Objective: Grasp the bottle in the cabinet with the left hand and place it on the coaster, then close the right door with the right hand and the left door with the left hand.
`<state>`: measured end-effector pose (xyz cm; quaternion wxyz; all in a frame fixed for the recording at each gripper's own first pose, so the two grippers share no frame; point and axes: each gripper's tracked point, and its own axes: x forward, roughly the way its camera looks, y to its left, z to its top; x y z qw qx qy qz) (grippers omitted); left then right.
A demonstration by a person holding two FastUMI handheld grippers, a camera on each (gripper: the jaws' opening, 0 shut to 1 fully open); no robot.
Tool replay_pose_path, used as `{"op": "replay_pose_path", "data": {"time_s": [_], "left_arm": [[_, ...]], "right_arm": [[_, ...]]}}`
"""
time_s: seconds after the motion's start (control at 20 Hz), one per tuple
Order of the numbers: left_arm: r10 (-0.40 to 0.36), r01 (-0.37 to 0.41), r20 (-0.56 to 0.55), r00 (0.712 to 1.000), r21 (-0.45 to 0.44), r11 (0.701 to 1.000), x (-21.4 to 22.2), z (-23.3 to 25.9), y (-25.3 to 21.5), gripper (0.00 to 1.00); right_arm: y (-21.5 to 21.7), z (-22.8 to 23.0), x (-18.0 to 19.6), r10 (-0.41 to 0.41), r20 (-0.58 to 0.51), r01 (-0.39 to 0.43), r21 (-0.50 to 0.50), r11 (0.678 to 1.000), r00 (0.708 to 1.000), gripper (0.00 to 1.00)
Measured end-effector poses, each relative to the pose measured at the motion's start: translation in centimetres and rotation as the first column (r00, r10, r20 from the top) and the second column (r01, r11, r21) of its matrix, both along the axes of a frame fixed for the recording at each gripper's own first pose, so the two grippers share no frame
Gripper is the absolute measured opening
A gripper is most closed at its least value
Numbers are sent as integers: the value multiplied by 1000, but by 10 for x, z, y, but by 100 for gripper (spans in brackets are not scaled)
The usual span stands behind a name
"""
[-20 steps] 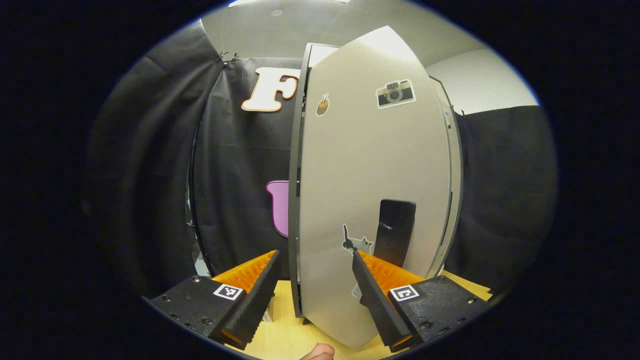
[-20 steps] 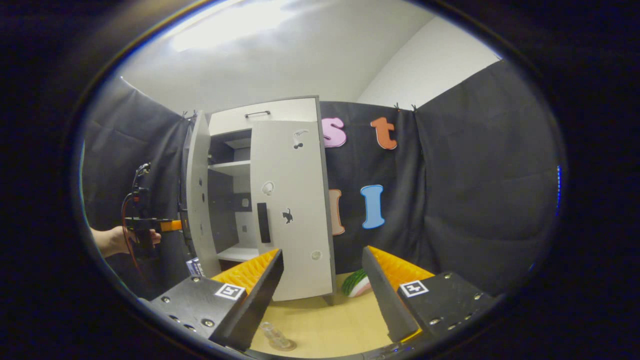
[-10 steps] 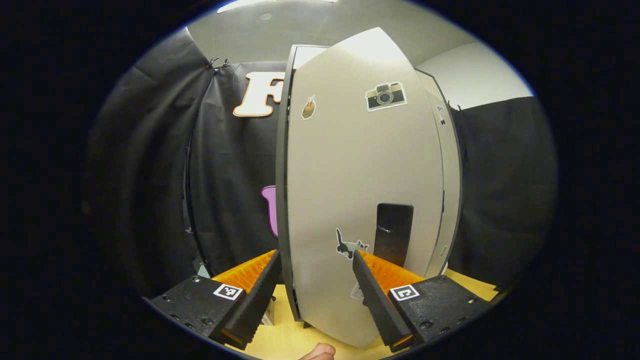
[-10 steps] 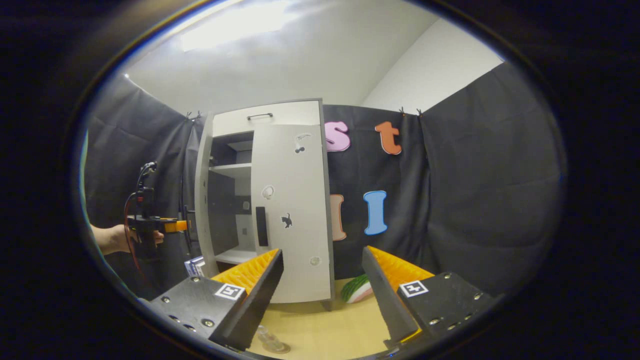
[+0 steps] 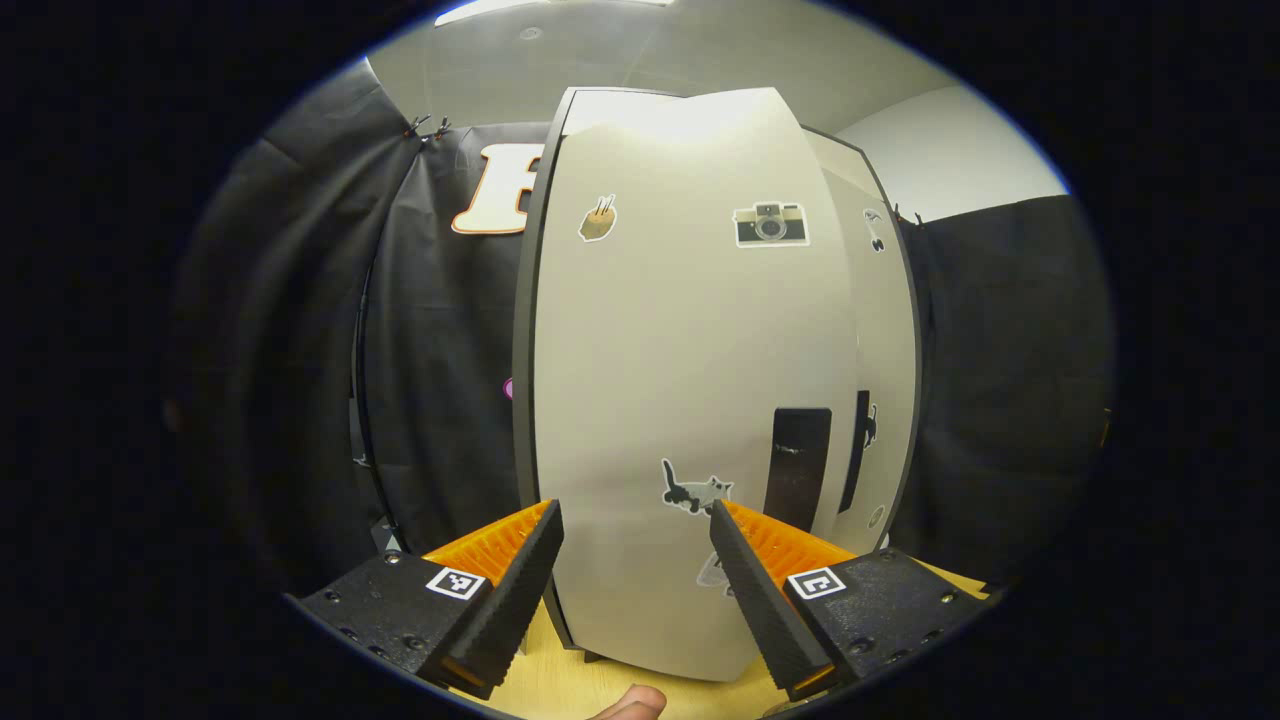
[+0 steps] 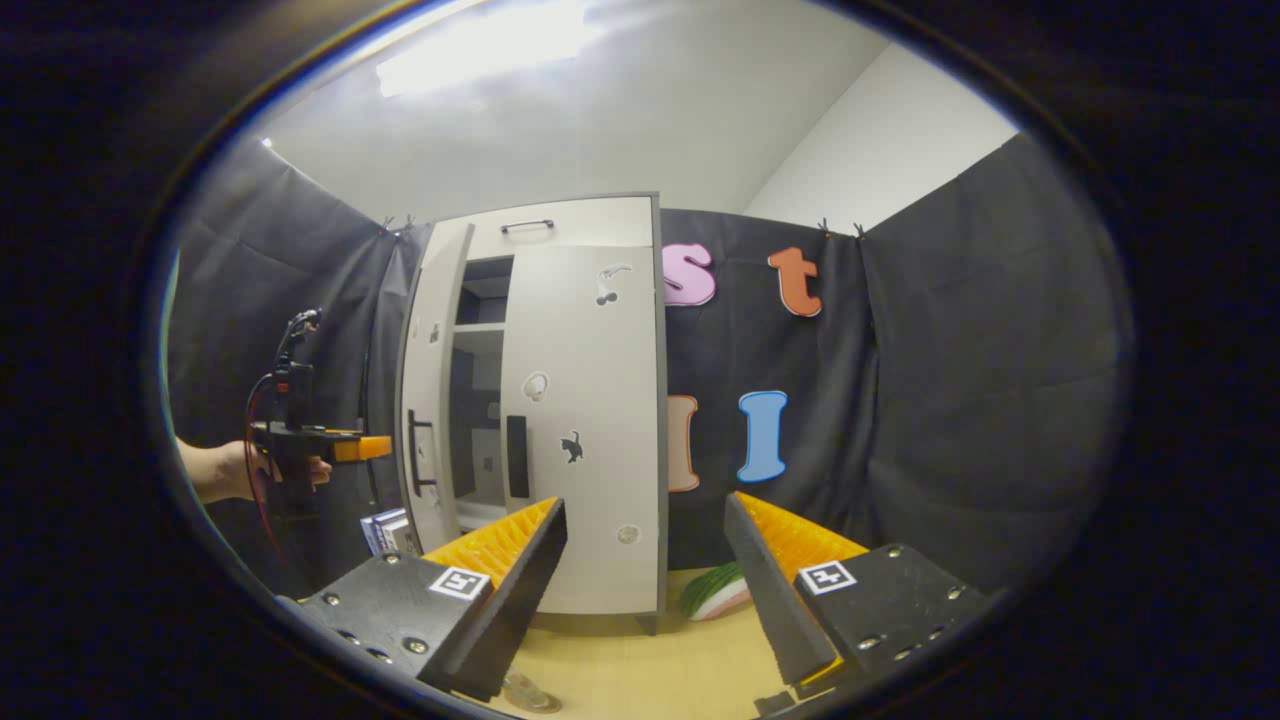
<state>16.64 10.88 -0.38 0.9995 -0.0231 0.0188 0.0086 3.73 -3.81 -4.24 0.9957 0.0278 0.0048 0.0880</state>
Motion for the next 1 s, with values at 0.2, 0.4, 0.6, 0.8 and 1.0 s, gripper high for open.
{"op": "replay_pose_path", "data": {"time_s": [0.2, 0.4, 0.6, 0.8, 1.0], "left_arm": [[-15, 15, 20, 1000, 23, 1000, -14, 10, -16, 95], [-17, 16, 17, 1000, 38, 999, -42, 13, -28, 95], [-8, 9, -16, 1000, 28, 1000, -74, 6, -34, 94], [10, -10, -12, 1000, 30, 999, -104, 10, -38, 95], [13, -13, 18, 1000, -14, 1000, -129, 21, -45, 95]], "right_arm": [[6, 6, -1, 13, 4, -13, 18, 1000, 1000, 96], [12, 17, -14, 14, 16, -14, 45, 999, 1000, 97], [24, 31, -30, 29, 30, -31, 84, 996, 999, 96], [37, 39, -47, 32, 33, -34, 67, 997, 999, 94], [58, 41, -60, 29, 16, -30, 74, 997, 999, 97]]}}
